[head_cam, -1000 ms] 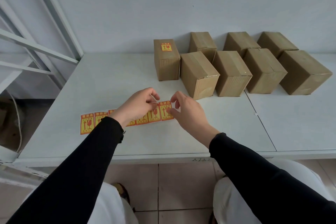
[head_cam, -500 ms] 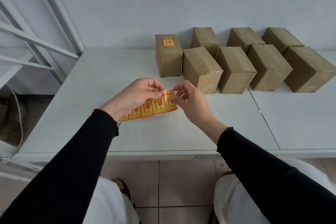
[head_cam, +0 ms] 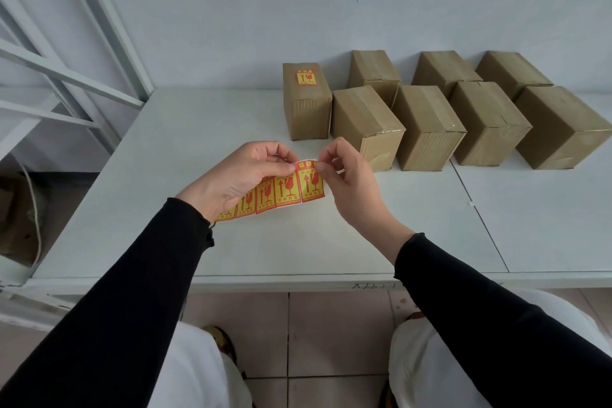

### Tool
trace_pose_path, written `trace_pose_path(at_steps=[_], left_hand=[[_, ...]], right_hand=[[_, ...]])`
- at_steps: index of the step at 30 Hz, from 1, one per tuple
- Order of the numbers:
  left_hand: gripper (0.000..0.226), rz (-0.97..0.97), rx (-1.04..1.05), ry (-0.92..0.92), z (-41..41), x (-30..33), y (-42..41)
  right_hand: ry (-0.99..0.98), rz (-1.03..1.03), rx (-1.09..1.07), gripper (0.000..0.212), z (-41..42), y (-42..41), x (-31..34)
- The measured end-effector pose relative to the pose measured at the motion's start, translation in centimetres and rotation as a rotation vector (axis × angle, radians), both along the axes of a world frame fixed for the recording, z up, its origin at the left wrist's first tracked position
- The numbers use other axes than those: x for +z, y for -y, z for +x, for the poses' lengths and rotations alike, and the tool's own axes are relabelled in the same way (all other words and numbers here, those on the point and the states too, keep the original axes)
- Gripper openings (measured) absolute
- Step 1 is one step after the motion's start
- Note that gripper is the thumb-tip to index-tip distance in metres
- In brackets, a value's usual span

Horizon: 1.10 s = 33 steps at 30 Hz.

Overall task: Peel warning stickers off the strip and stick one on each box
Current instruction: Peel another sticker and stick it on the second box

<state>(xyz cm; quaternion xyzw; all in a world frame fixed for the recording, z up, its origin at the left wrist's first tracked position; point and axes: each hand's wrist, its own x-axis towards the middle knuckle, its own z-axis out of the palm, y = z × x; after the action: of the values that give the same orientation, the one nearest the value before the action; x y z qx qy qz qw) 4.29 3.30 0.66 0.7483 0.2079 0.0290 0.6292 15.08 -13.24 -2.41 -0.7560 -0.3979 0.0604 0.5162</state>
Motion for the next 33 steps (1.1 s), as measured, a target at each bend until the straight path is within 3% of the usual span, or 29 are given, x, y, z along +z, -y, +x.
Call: trace_pose_path(at_steps=[7, 10, 13, 22, 33], left_hand=[[0.011, 0.045, -0.035, -0.077, -0.21, 0.40, -0.18], [0.010, 0.083, -0.017, -0.087, -0.18, 0.37, 0.03], [0.008, 0.107, 0.000, -0.095, -0.04, 0.42, 0.25], [0.008, 0.125, -0.015, -0.070, -0.02, 0.60, 0.33], [0.025, -0.015, -0.081, -0.035, -0.05, 0.50, 0.46]], right_hand=[[0.290, -0.080, -0.007, 0.015, -0.47, 0.29, 0.26], [0.268, -0.102, -0.050, 0.010, -0.24, 0.31, 0.02], [0.234, -0.124, -0.078, 0.023, -0.28, 0.35, -0.09], [0.215, -0.075, 0.004, 0.017, 0.08, 0.42, -0.20], [0.464, 0.001, 0.104, 0.012, 0.42, 0.90, 0.23]])
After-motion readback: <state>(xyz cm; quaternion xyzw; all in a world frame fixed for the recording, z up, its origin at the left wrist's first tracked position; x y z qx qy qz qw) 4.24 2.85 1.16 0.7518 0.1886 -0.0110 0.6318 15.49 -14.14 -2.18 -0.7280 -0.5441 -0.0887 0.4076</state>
